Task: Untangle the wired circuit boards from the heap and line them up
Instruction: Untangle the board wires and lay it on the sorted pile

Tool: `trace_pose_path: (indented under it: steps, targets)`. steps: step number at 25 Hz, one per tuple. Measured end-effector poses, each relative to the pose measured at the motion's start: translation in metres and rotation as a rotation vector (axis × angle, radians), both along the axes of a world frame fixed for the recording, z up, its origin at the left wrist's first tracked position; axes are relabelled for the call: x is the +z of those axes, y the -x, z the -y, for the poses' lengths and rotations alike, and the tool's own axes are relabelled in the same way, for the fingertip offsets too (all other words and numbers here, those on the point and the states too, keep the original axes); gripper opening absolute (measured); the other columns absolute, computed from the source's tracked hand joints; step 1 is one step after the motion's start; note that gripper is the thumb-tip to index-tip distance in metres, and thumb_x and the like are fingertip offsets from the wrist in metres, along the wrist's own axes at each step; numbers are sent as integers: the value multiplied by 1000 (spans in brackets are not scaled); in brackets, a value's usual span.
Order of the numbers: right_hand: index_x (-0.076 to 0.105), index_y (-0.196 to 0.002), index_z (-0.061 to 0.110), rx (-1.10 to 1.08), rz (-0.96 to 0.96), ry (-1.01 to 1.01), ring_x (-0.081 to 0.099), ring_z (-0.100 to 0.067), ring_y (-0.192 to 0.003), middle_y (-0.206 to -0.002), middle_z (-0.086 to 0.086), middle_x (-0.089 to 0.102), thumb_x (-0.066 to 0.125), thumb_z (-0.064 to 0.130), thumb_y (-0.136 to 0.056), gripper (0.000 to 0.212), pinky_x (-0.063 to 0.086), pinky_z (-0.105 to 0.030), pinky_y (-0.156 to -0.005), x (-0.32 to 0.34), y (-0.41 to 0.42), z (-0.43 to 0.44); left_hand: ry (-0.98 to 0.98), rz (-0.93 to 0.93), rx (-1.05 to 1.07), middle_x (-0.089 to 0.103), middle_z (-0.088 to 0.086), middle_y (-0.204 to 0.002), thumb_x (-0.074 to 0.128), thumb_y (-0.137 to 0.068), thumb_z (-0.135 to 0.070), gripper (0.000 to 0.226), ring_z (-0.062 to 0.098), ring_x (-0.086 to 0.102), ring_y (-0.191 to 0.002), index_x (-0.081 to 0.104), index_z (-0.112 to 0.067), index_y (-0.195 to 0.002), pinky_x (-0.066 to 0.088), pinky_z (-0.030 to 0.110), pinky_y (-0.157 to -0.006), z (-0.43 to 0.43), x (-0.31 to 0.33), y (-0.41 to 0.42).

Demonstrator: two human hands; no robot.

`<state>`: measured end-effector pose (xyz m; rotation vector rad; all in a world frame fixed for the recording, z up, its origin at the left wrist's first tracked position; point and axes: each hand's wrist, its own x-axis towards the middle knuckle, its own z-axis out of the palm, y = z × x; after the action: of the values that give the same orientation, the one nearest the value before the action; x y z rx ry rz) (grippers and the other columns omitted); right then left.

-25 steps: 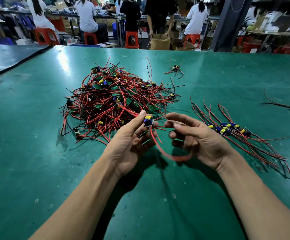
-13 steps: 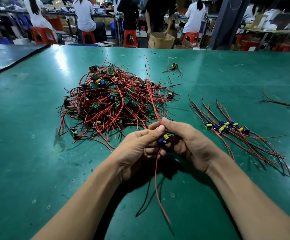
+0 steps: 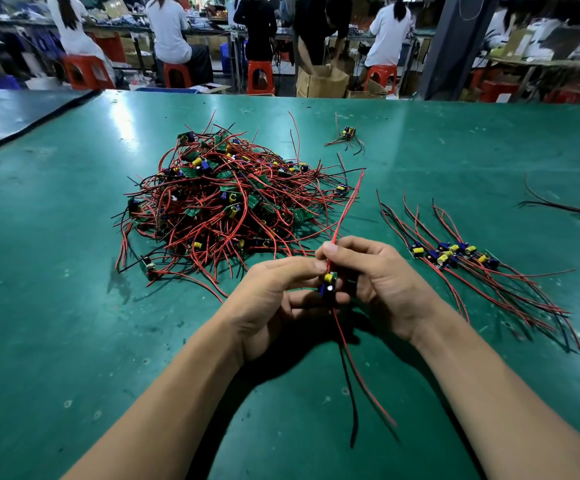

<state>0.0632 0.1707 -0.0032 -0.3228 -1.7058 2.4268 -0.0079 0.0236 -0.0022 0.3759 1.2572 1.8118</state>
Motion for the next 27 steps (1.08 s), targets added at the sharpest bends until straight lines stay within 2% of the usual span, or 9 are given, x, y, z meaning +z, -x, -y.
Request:
trace_pose_path:
  steps: [3,6,8,12,14,18,23,25,27]
  targets:
    - [73,-82,14,-21,19,-127,51,-18,-63,-76,-9,61,83,31,-74,21,41,-23,-49,-5,1,0,44,-115,35,72,11,-78,62,-87,-7,21,30,73,-68,74,-17,-73,60,38,-63,-1,0,-1]
    - [74,-80,15,-75,-9,-220,46,-23,-68,-76,-11,60,82,31,-78,18,38,-28,-54,-8,1,1,63,-156,71,72,11,-78,65,-86,-5,18,32,73,-65,72,-14,-72,60,36,-56,-3,-3,-2]
    - [74,-80,15,-108,-22,-260,45,-23,-71,-77,-13,59,81,29,-80,16,36,-30,-57,-9,1,2,66,-158,81,72,13,-81,70,-85,-10,12,32,72,-65,72,-13,-74,60,37,-59,-3,-4,-2]
    - [74,-83,16,-72,13,-203,54,-14,-62,-75,-7,64,78,29,-83,13,43,-23,-53,-9,1,3,84,-173,101,71,15,-81,72,-83,-11,4,25,70,-64,71,-9,-79,58,33,-66,-4,-5,1]
    - [75,-84,18,-57,40,-156,56,-14,-61,-76,-7,66,77,30,-83,13,47,-22,-53,-8,2,3,102,-177,111,71,13,-76,70,-83,-5,13,21,69,-61,74,-10,-72,58,30,-65,-5,-4,2]
    - [75,-85,19,-38,107,-169,45,-13,-60,-75,-7,56,76,35,-85,15,41,-20,-52,-10,1,2,110,-152,210,65,13,-63,66,-83,4,18,24,67,-56,72,-5,-68,59,36,-60,-7,-5,3]
    - [73,-80,15,-64,89,-229,43,-13,-50,-65,-6,51,78,27,-85,14,37,-21,-43,-12,3,-2,183,-343,288,61,7,-63,69,-84,-3,16,28,62,-66,71,-5,-68,56,56,-76,-11,-11,-2]
    - [73,-82,13,-117,98,-246,39,-13,-44,-60,-6,47,77,25,-85,13,30,-20,-42,-14,4,-3,189,-359,289,59,7,-61,69,-83,-3,19,28,59,-63,69,-8,-65,56,55,-72,-13,-11,-2]
    - [72,-84,11,-188,104,-232,35,-13,-40,-53,-3,43,76,25,-86,14,25,-19,-42,-14,6,-5,183,-354,280,57,8,-60,69,-83,-2,23,25,57,-60,68,-10,-61,57,46,-64,-15,-11,0]
